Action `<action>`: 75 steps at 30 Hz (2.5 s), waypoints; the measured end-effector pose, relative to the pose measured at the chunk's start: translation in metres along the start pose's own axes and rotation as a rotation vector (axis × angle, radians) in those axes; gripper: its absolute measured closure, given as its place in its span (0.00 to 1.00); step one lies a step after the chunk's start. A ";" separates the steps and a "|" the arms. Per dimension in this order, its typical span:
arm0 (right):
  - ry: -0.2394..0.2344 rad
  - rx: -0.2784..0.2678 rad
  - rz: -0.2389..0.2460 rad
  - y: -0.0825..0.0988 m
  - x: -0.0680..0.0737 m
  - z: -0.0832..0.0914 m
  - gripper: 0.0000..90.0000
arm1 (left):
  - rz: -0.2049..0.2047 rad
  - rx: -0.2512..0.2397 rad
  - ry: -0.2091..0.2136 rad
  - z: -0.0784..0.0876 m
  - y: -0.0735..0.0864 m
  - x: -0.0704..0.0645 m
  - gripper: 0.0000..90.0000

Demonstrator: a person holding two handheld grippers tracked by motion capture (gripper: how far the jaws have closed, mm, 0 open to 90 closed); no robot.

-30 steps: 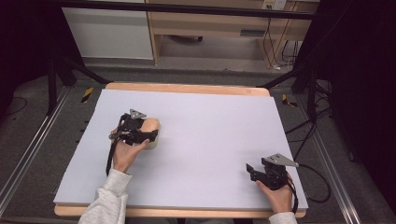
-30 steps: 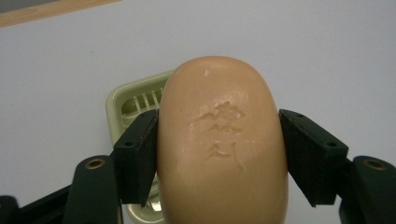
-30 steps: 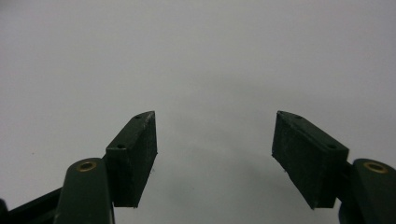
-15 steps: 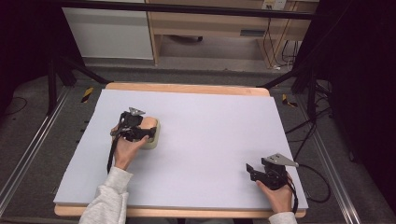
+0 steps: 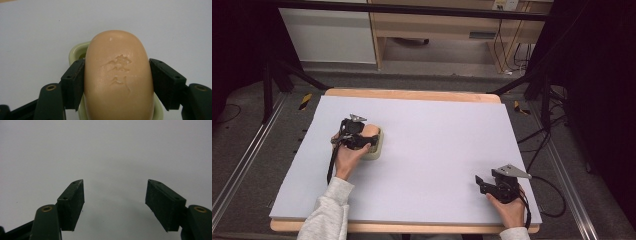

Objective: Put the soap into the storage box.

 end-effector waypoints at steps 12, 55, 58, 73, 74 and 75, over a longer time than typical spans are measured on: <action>-0.003 0.001 -0.002 0.000 0.000 0.000 0.35 | -0.007 0.028 -0.004 -0.009 0.006 -0.003 0.36; -0.001 0.000 0.007 0.000 0.000 0.001 0.34 | 0.002 -0.019 0.008 -0.006 0.005 -0.005 0.27; -0.003 -0.001 0.003 0.000 0.001 0.002 0.34 | 0.004 -0.036 0.017 0.001 0.003 -0.006 0.27; 0.015 -0.016 -0.002 0.001 -0.003 0.005 0.32 | -0.020 -0.124 0.061 0.050 0.026 -0.015 0.26; 0.018 -0.012 0.000 0.001 -0.003 0.006 0.31 | -0.020 -0.127 0.060 0.051 0.027 -0.015 0.27; 0.019 -0.012 -0.001 0.001 -0.003 0.006 0.31 | -0.020 -0.130 0.061 0.054 0.029 -0.016 0.27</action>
Point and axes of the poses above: each handheld gripper's, and its own axes: z roughly backward along the jaws, y roughly out of its underside, x roughly to its left, the point moved 7 cm from there along -z, roughly forward along the jaws, and after that the axes turned 13 degrees about -y, right-handed, at the moved point
